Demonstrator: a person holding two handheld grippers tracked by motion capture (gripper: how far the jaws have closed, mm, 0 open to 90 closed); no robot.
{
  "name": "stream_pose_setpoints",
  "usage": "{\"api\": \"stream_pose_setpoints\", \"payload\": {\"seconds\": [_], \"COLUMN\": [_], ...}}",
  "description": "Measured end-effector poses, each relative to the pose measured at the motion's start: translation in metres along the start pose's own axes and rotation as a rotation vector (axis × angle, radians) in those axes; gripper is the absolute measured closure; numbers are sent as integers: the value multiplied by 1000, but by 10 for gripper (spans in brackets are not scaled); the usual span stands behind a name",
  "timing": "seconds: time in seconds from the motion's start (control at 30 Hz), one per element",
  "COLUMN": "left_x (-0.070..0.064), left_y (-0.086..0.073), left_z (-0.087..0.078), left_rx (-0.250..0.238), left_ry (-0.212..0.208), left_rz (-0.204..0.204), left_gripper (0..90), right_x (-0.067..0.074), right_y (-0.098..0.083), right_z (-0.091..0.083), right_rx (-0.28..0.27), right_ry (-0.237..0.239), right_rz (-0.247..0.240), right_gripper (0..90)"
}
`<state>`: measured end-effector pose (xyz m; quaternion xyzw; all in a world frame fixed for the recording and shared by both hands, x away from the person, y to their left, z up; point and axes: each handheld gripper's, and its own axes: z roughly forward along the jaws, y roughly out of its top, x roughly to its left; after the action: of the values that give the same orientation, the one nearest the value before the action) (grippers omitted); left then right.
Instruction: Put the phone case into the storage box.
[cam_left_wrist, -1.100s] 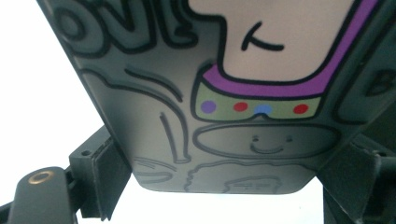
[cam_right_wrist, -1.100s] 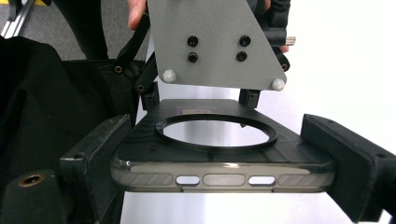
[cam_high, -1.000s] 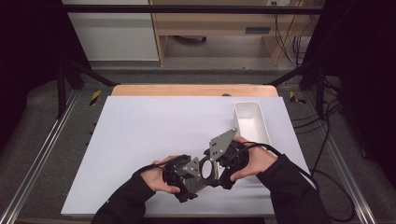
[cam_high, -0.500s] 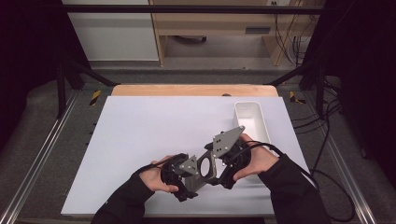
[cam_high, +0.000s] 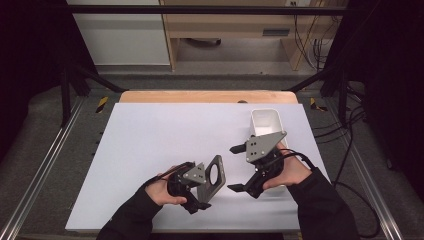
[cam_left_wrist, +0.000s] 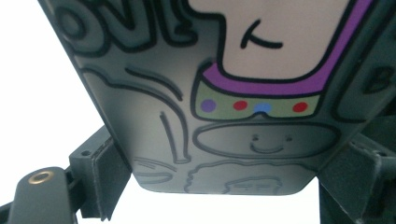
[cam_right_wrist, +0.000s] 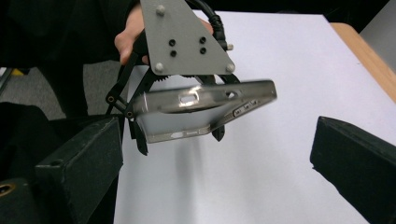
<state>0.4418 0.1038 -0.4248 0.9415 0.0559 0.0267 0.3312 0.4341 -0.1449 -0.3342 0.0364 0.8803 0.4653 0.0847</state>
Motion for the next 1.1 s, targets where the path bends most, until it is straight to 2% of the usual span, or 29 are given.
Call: {"api": "stream_pose_setpoints", "payload": {"seconds": [0.13, 0.23, 0.27, 0.3, 0.33, 0.4, 0.57, 0.83, 1.1], "left_x": [0, -1, 0, 0, 1, 1, 0, -1, -2], "left_y": [-2, -4, -5, -5, -5, -6, -7, -5, -2], "left_z": [-1, -1, -2, -2, -3, -3, -3, -5, -6], "left_rx": [-31, -43, -66, -66, -90, -108, -127, -159, -164], "left_ry": [1, 11, 10, 10, 8, 3, 9, -7, -15], "left_rz": [-11, -3, -15, -15, -22, -29, -29, -26, -6], "left_gripper": [118, 117, 117, 117, 117, 117, 117, 117, 117], "right_x": [0, -1, -1, -1, -1, -1, -1, 0, 2], "right_y": [-6, -8, -11, -11, -12, -13, -16, -18, -18], "right_z": [-2, -2, -3, -3, -2, -1, 2, 7, 12], "right_rx": [-24, -35, -51, -51, -64, -70, -90, -106, -121], "right_ry": [-7, -8, -7, -7, -11, -8, -2, 7, 14], "right_rz": [13, 21, 27, 27, 35, 36, 46, 51, 47], "right_gripper": [30, 31, 31, 31, 32, 32, 30, 23, 17]}}
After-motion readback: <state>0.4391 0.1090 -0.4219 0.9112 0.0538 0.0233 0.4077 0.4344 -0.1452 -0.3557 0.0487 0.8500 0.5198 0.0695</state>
